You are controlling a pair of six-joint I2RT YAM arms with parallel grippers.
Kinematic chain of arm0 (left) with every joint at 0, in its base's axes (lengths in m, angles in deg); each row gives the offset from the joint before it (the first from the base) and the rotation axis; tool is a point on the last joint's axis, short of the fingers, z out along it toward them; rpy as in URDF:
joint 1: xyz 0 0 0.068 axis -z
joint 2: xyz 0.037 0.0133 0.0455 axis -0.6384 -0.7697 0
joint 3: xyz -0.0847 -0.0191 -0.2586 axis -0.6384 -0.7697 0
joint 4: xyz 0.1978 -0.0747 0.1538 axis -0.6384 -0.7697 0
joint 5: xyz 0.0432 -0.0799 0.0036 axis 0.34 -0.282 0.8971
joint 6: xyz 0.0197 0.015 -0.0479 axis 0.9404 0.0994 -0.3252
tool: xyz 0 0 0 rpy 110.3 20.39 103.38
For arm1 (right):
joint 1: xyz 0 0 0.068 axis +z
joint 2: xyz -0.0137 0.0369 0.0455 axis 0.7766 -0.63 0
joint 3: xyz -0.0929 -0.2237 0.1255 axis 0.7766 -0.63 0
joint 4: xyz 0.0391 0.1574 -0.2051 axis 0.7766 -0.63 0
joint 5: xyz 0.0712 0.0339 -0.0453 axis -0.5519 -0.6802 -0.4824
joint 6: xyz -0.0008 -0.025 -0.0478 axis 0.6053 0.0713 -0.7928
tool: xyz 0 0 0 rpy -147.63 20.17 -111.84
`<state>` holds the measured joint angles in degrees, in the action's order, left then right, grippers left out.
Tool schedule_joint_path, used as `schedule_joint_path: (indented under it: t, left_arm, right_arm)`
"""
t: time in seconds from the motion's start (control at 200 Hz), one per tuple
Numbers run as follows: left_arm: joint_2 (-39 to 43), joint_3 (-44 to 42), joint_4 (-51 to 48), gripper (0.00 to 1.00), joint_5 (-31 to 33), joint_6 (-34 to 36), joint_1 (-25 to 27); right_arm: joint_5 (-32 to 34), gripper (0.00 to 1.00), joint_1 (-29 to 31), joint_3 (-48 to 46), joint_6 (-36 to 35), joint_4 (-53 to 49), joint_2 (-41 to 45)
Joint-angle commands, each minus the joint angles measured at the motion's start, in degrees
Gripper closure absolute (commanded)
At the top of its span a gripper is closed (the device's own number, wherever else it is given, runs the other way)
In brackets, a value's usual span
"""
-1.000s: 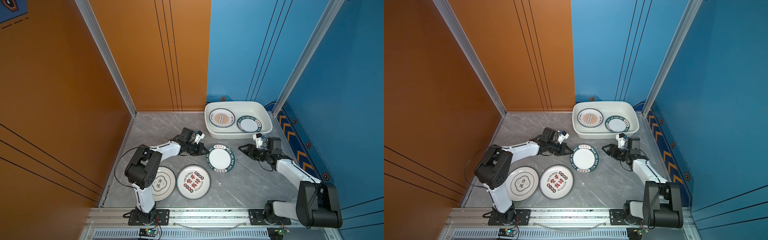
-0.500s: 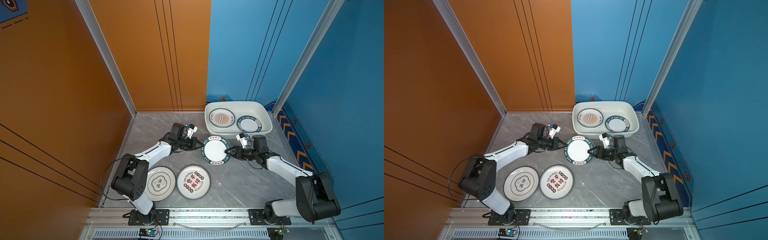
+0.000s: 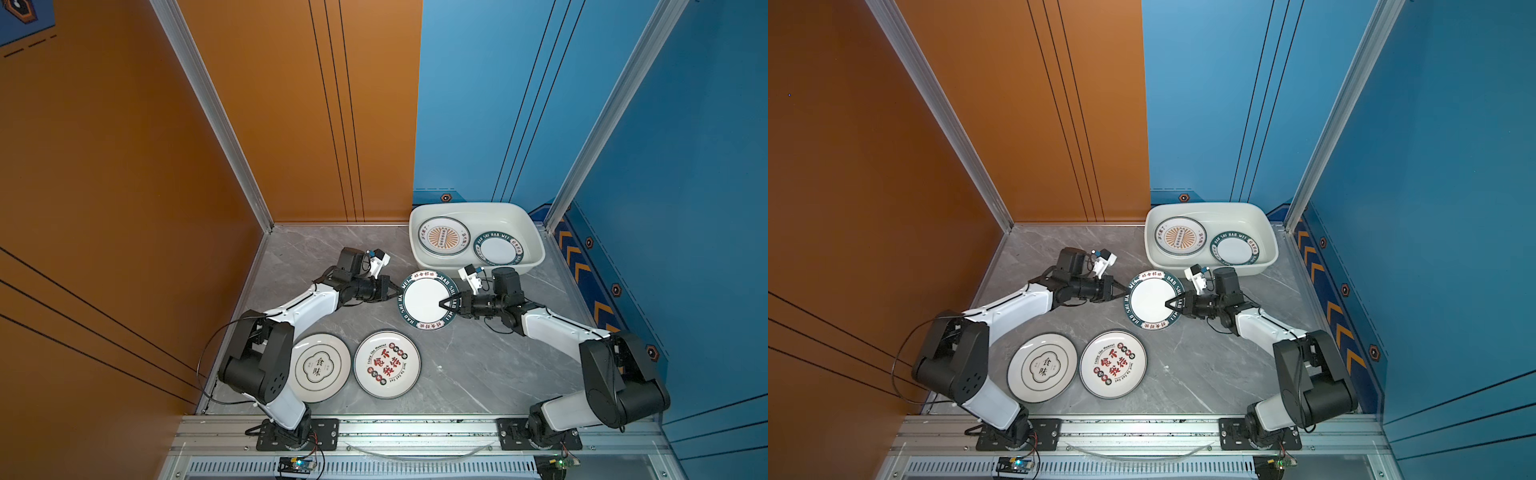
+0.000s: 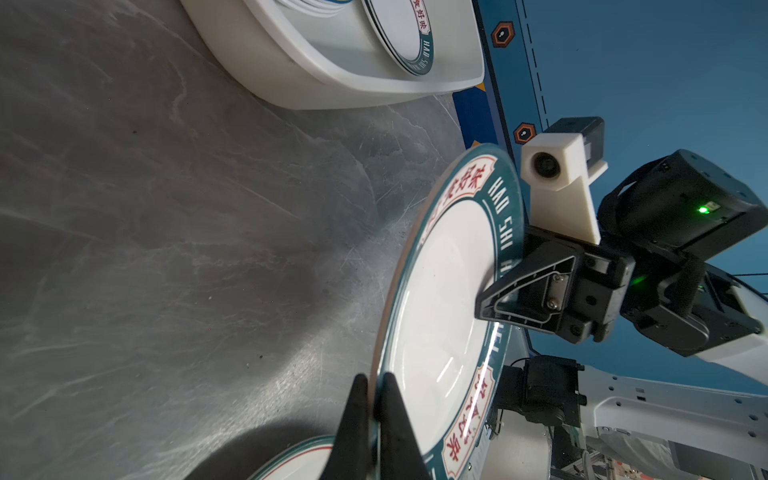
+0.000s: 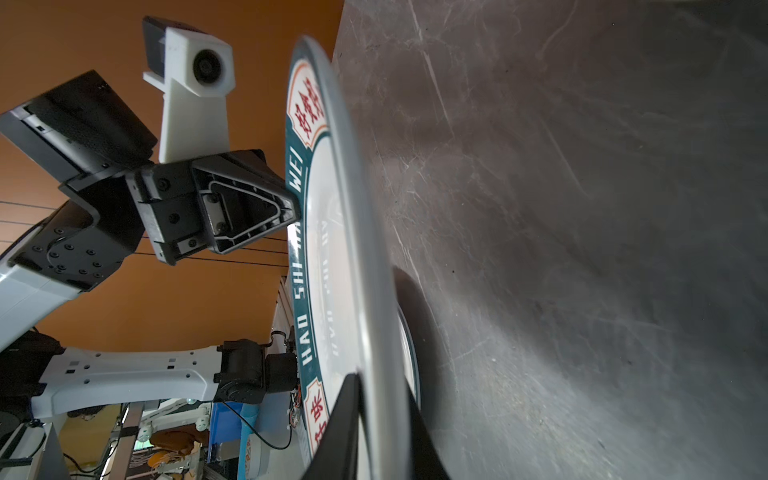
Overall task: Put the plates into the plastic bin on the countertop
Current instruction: 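Grasp the upright green-rimmed plate rim with right gripper beside the left gripper, then carry the green-rimmed plate into the bin with right gripper while left gripper withdraws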
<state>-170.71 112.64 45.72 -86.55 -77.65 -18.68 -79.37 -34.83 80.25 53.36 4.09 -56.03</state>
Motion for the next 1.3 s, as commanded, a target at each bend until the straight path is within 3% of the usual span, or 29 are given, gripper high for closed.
schedule_joint_path:
  t: [0.0, 0.11, 0.21, 0.451, 0.586, 0.851, 0.951, 1.111, 1.292]
  left_arm:
    - [2.78, -0.49, -2.35, 1.00, 1.67, 1.26, 0.72]
    - [3.91, -0.55, -4.30, 0.90, 3.26, 2.29, 0.72]
    - [5.33, -1.03, -5.70, 0.70, 4.67, 3.07, 0.68]
    - [10.16, -3.76, -6.05, 0.36, 8.87, 3.89, -0.02]
    - [14.57, -6.83, -5.52, 0.01, 12.42, 2.81, -1.44]
    - [28.05, -20.99, 6.58, 0.02, 15.81, -7.88, -11.96]
    - [32.00, -24.02, 6.43, 0.02, 16.72, -9.14, -15.84]
    - [34.62, -24.06, 1.24, 0.02, 18.87, -7.37, -18.04]
    - [34.15, -25.44, 2.21, 0.02, 18.99, -7.80, -18.44]
  right_arm:
    - [-0.21, 0.95, 1.86, 2.43, -0.54, 2.25, -0.91]
    - [0.08, 1.00, 2.07, 3.47, -0.51, 1.24, -1.36]
    - [0.83, 1.00, 2.16, 4.96, -1.02, -0.58, -1.62]
    - [4.05, 1.00, 2.08, 11.77, -3.72, -9.33, -3.31]
    - [6.13, 1.00, 1.68, 18.71, -6.73, -16.47, -5.49]
    - [13.40, 1.00, 0.32, 33.13, -9.23, -27.76, -9.99]
    - [15.98, 1.00, -0.61, 37.54, -9.38, -30.07, -11.78]
    - [20.31, 1.00, -6.12, 43.15, -5.46, -31.16, -14.58]
    - [27.06, 1.00, -13.42, 47.12, 0.19, -30.80, -17.43]
